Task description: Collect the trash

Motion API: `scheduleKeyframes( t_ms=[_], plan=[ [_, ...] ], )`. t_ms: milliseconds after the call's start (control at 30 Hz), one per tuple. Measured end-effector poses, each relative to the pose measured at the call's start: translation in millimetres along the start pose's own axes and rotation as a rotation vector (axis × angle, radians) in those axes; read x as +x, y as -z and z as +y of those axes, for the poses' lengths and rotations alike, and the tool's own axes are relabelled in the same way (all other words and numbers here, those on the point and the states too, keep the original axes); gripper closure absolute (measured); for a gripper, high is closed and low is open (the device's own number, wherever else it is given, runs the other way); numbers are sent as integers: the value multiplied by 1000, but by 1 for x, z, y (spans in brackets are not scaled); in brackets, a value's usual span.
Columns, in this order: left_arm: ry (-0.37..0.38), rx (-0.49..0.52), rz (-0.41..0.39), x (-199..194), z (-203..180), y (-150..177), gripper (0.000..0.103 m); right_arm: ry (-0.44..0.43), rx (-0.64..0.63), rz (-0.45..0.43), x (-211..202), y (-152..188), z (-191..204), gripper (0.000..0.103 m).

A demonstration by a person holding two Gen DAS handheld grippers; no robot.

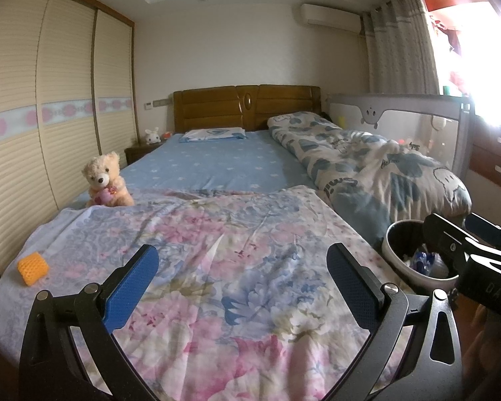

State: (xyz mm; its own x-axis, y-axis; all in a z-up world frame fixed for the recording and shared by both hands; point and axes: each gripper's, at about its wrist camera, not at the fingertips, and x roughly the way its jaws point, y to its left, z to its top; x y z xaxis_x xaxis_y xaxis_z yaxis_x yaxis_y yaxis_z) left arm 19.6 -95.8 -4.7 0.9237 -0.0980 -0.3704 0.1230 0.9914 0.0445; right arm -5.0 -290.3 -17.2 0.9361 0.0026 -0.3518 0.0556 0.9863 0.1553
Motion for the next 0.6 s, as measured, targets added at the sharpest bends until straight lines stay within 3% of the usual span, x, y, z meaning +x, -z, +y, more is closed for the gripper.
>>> scheduleKeyframes(
  t_ms=[600],
  plan=[
    [0, 0, 8, 1, -2, 4, 0, -10, 11, 6, -1, 2, 4, 0]
  ],
)
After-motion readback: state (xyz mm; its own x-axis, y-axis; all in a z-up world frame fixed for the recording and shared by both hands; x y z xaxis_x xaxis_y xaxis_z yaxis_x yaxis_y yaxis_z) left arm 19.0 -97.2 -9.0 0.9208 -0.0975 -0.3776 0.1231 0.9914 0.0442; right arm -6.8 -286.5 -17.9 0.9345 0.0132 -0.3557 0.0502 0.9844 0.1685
